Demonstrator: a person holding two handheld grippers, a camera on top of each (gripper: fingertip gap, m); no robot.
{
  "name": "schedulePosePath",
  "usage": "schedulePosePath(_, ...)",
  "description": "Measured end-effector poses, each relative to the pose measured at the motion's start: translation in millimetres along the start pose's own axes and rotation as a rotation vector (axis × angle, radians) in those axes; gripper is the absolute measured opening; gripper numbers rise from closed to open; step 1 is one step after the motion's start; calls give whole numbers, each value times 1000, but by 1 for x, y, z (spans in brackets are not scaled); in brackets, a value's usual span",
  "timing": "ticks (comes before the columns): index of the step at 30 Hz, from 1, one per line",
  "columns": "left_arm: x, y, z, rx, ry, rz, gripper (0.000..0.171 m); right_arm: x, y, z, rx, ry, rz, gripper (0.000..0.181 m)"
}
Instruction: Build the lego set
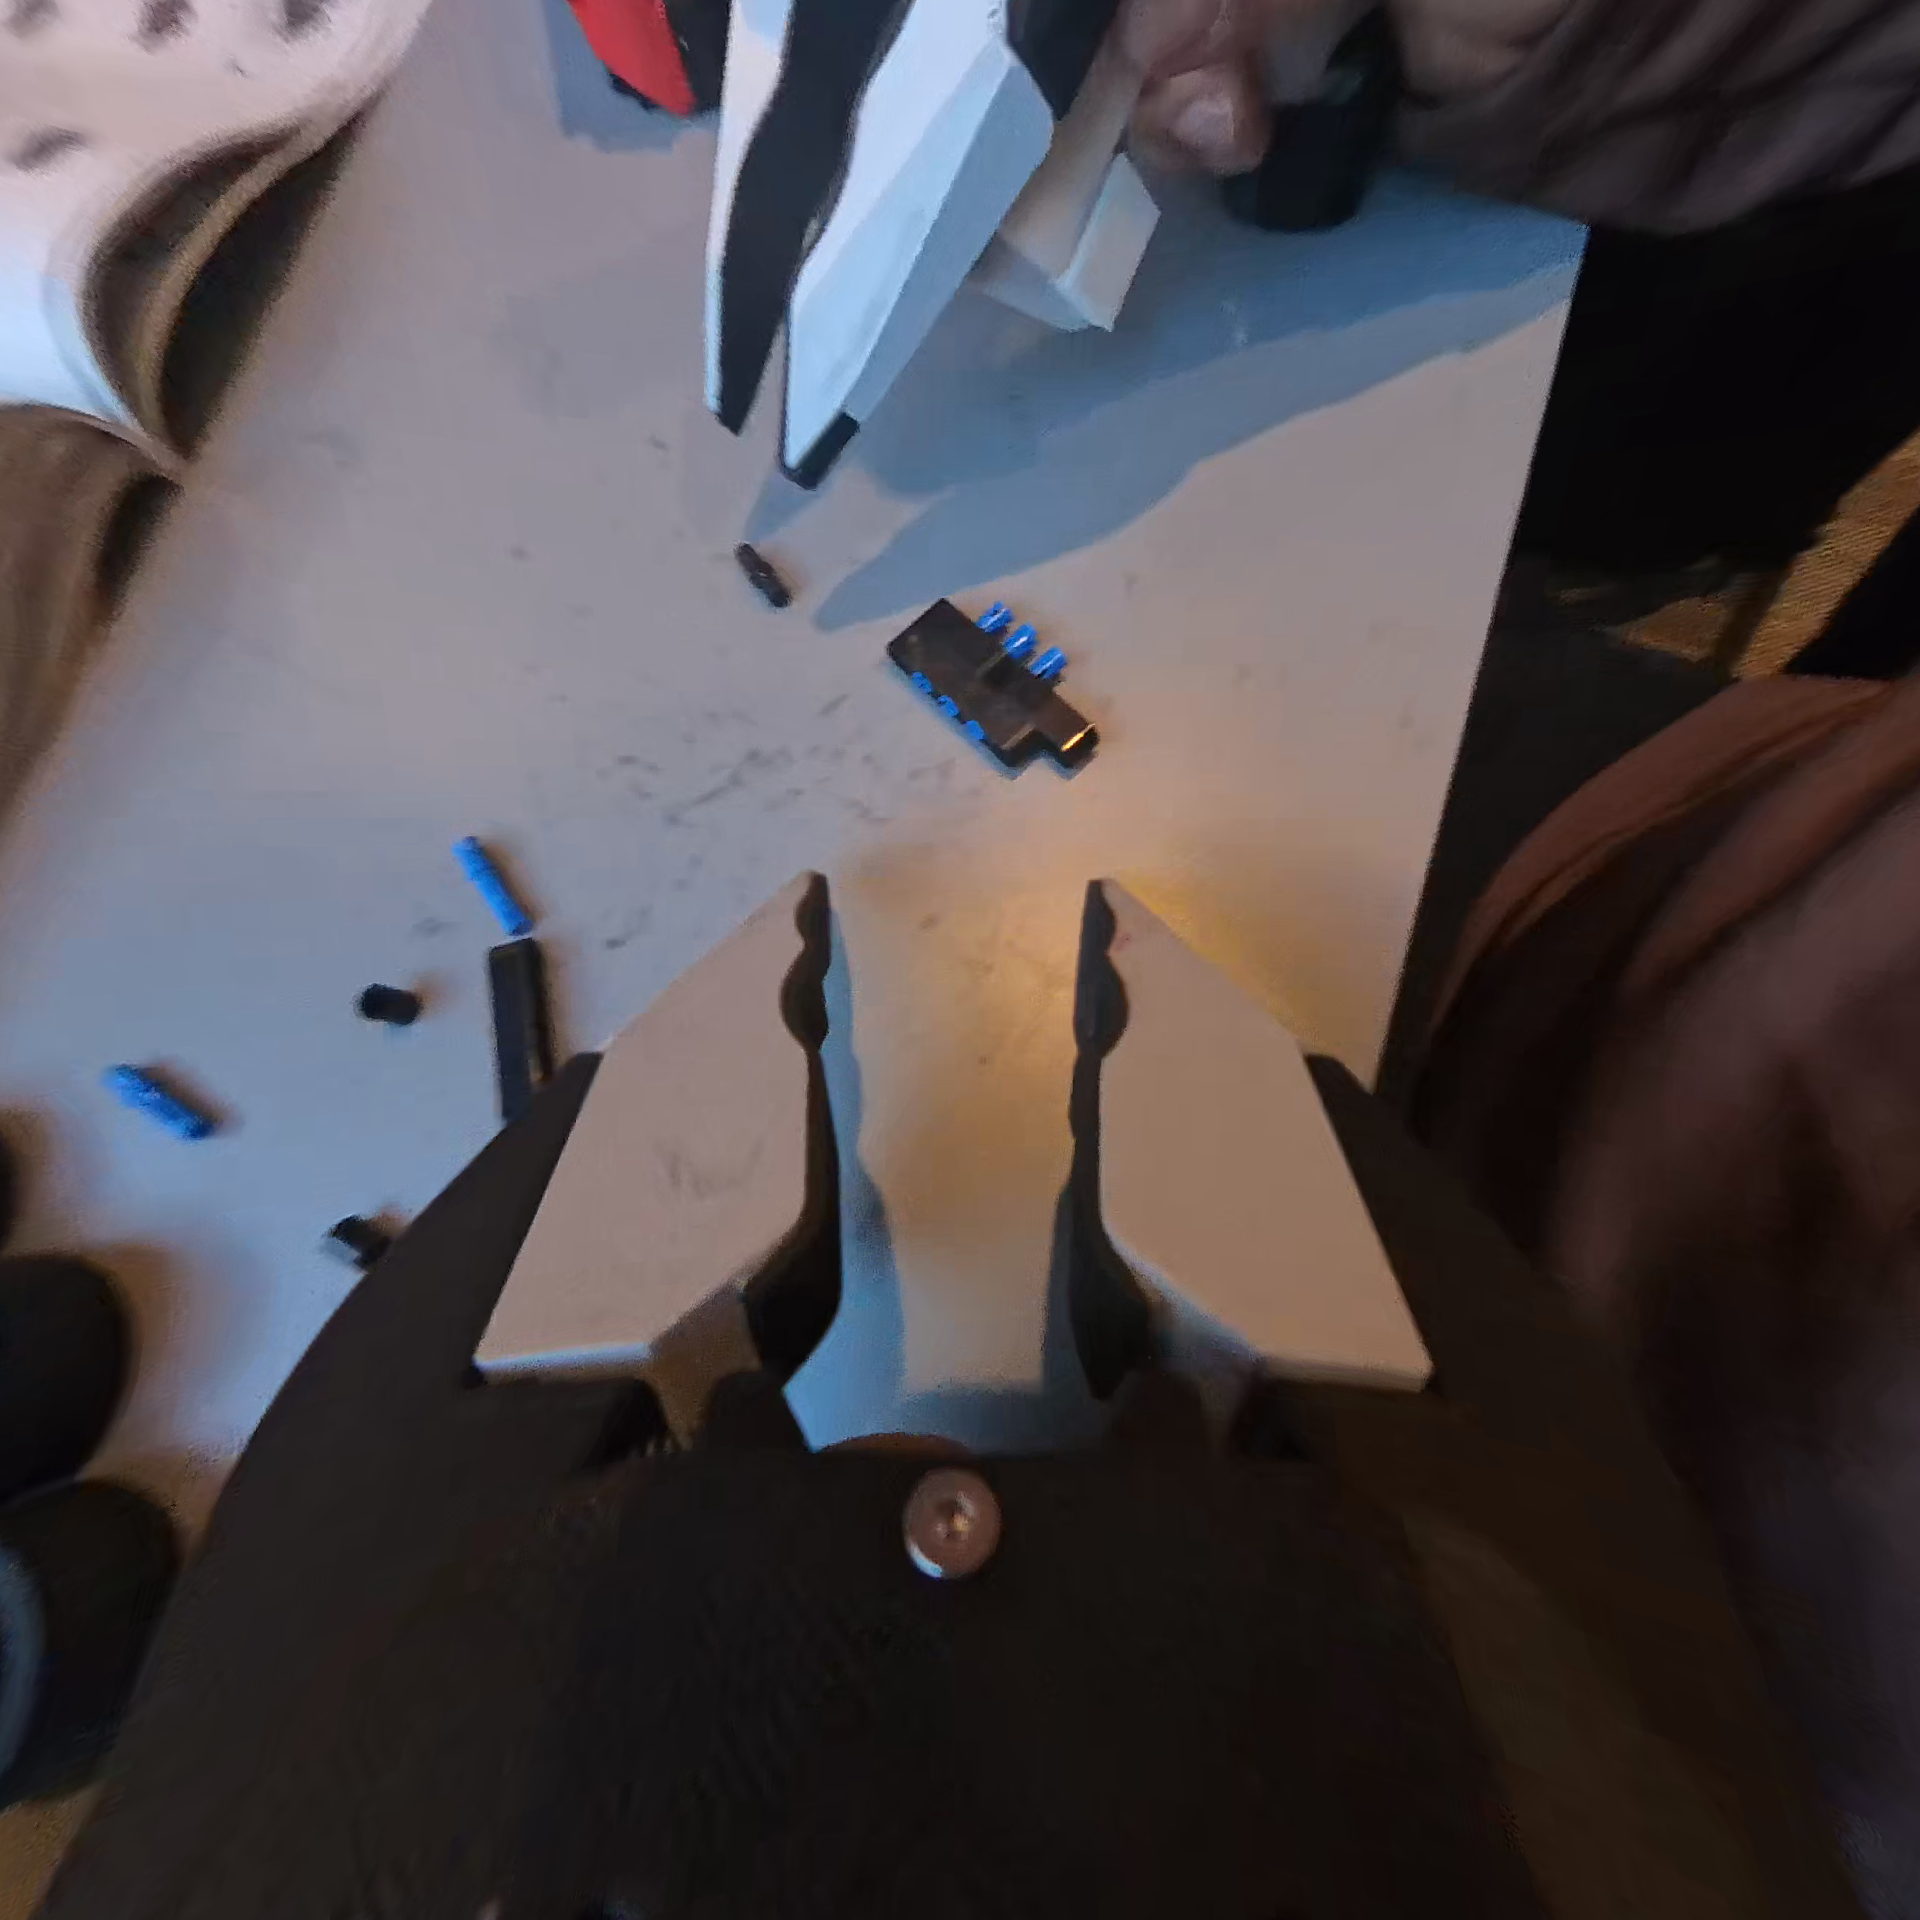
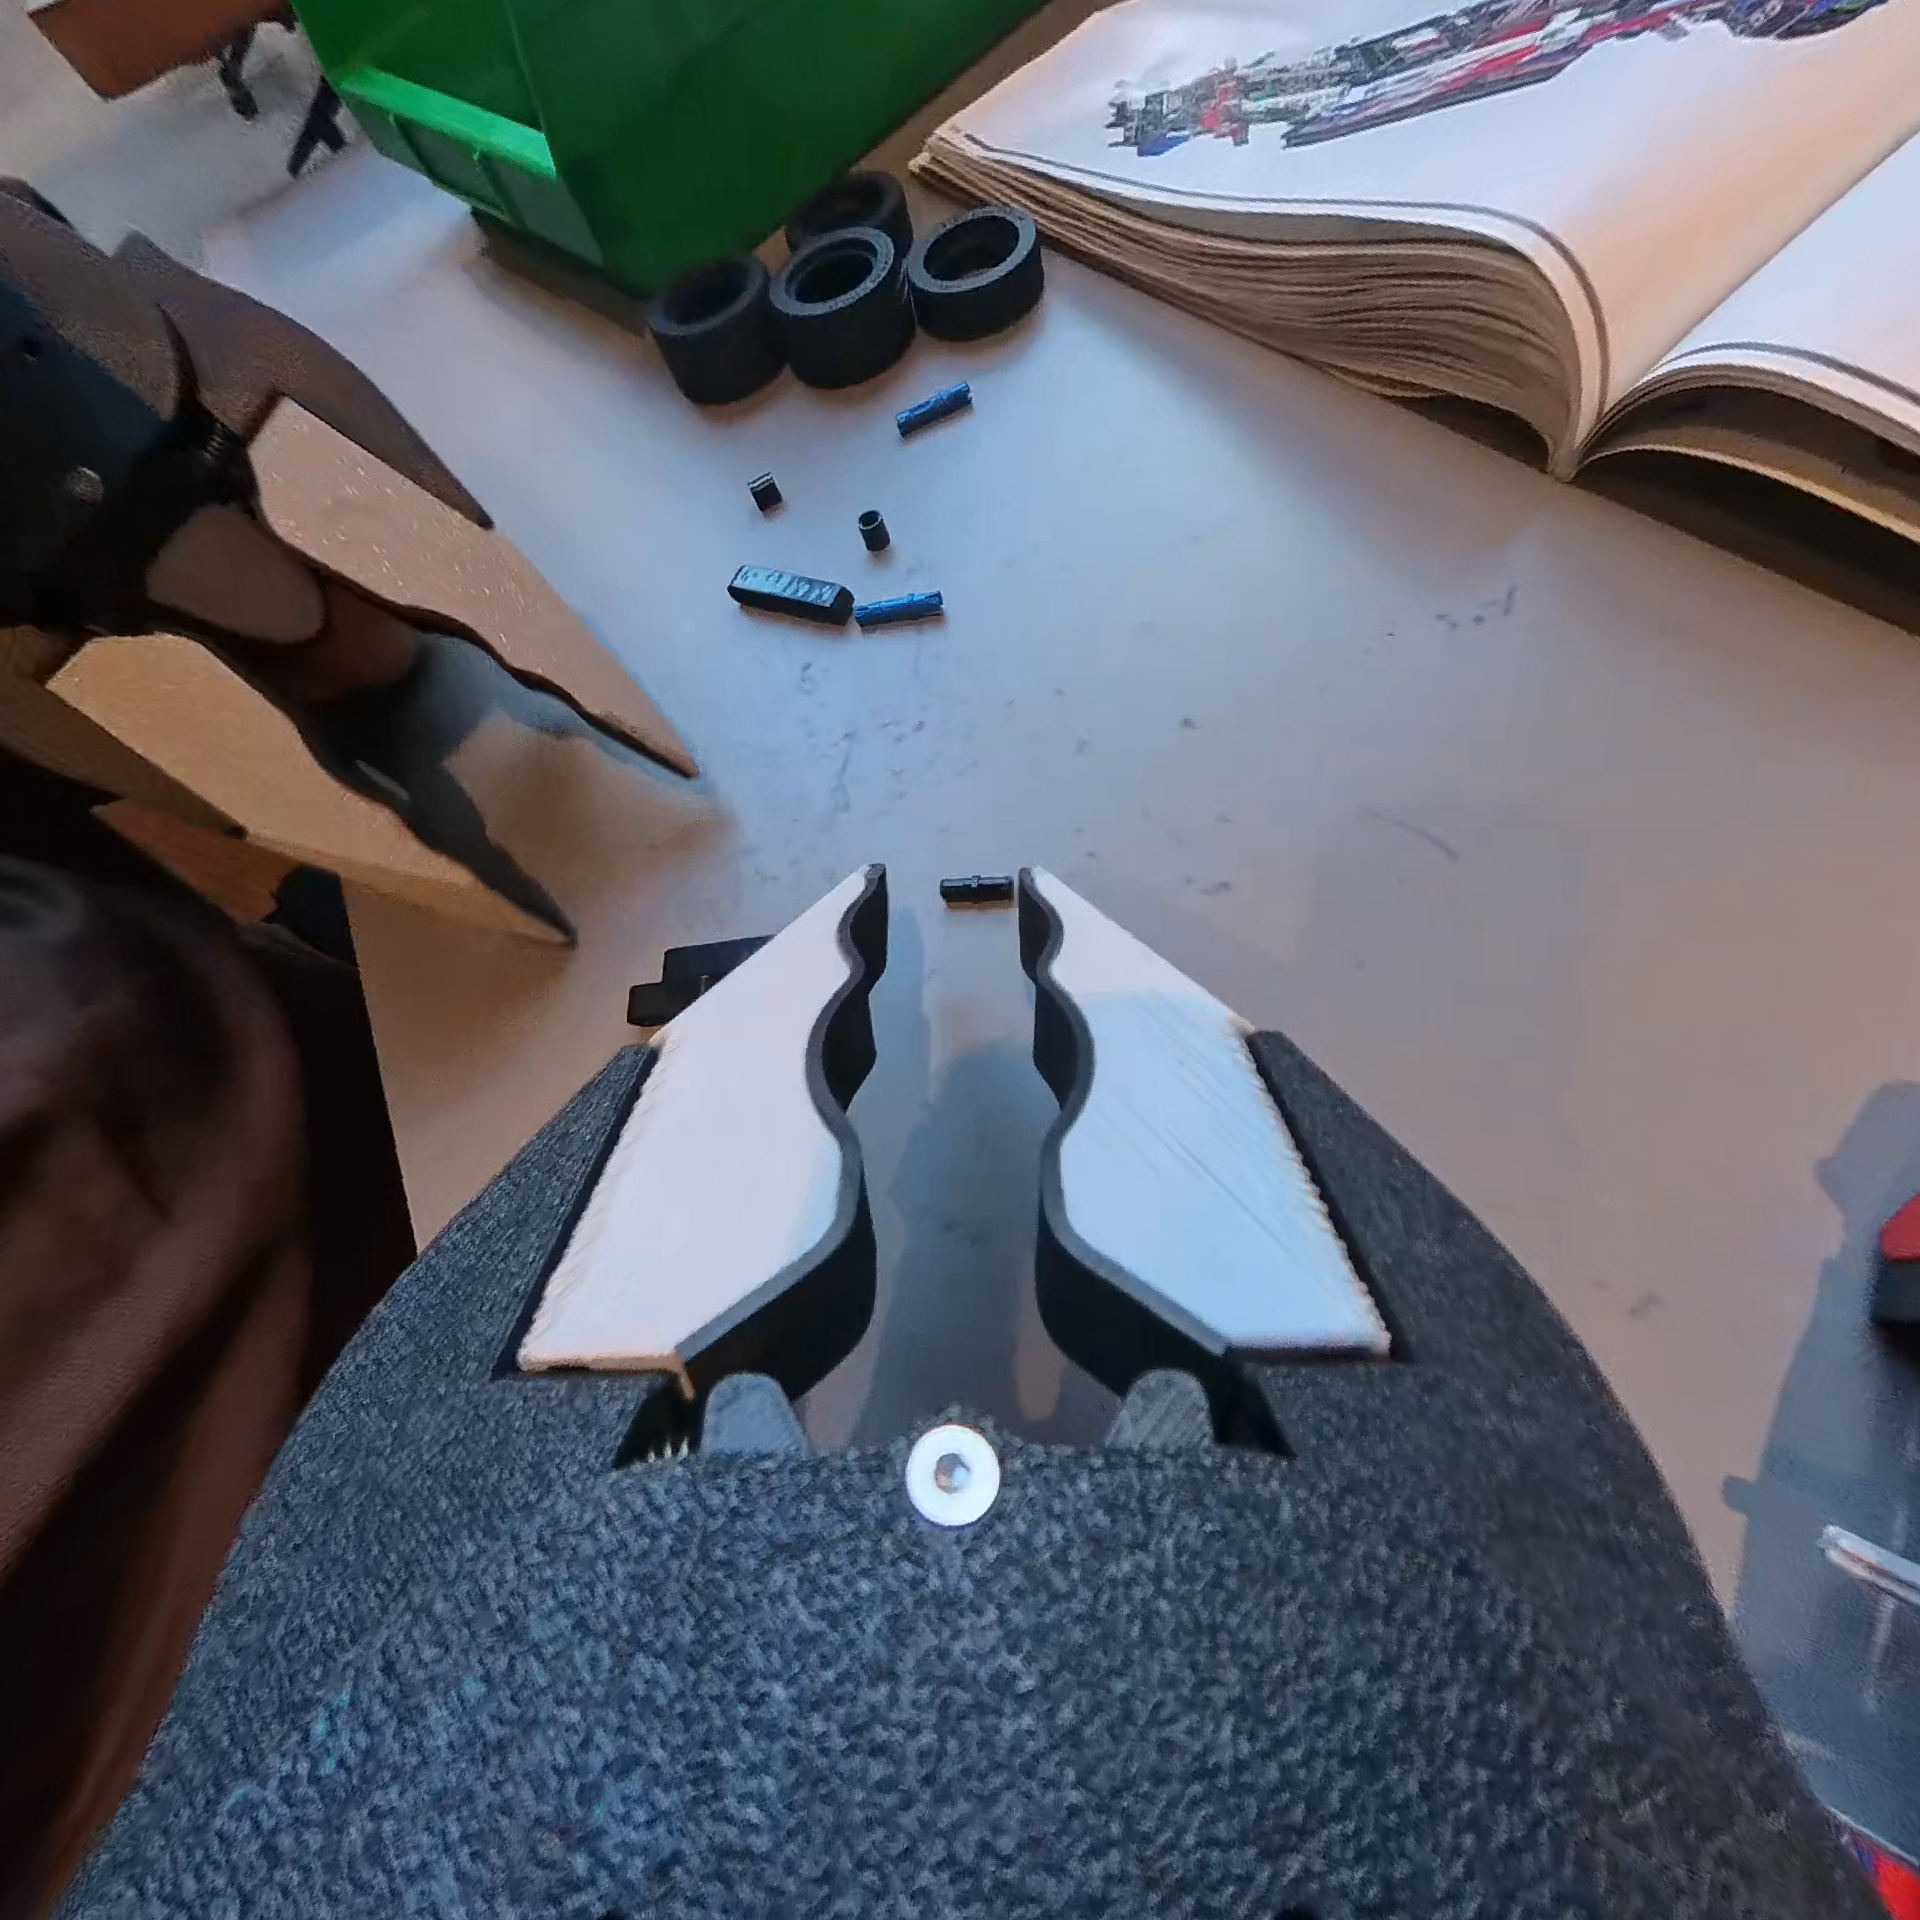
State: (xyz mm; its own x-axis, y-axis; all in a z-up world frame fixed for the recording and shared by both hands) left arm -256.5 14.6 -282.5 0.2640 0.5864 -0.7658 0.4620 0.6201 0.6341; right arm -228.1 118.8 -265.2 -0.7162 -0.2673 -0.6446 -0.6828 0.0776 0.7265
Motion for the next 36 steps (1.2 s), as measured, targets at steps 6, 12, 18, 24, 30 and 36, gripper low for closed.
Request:
schedulePosePath(6, -3, 4, -16, 130, 84, 58, 26, 4, -3, 0, 18, 35, -34, 22)
schedulePosePath(12, 4, 11, -33, 94, 51, 66, 29, 5, 1, 9, -12, -25, -29, 21)
schedulePosePath(18, 6, 14, -41, 67, 47, 73, 29, 13, -4, 12, -37, -29, -104, 32)
schedulePosePath(24, 8, 13, -41, 71, 57, 58, 29, 19, -8, 9, -79, -23, -150, 31)
schedulePosePath(30, 8, 13, -41, 78, 68, 54, 29, 20, -8, 11, -89, -42, -159, 21)
schedulePosePath(36, 14, 9, -39, 65, 27, 8, 34, 23, -10, -1, -178, -5, -177, 0)
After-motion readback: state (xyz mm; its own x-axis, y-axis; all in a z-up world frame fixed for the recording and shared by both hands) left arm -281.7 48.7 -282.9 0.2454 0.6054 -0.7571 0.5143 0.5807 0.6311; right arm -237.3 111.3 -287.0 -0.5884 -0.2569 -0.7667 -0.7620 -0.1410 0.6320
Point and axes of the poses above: each gripper's, where its closed fingertips meet, x out along the fingers, y out of its top, z = x × y across the jaws, the point moved 2 cm from there along -x, back along the fingers, and after that the axes turned 8 degrees about -z, right-handed, at the moved point
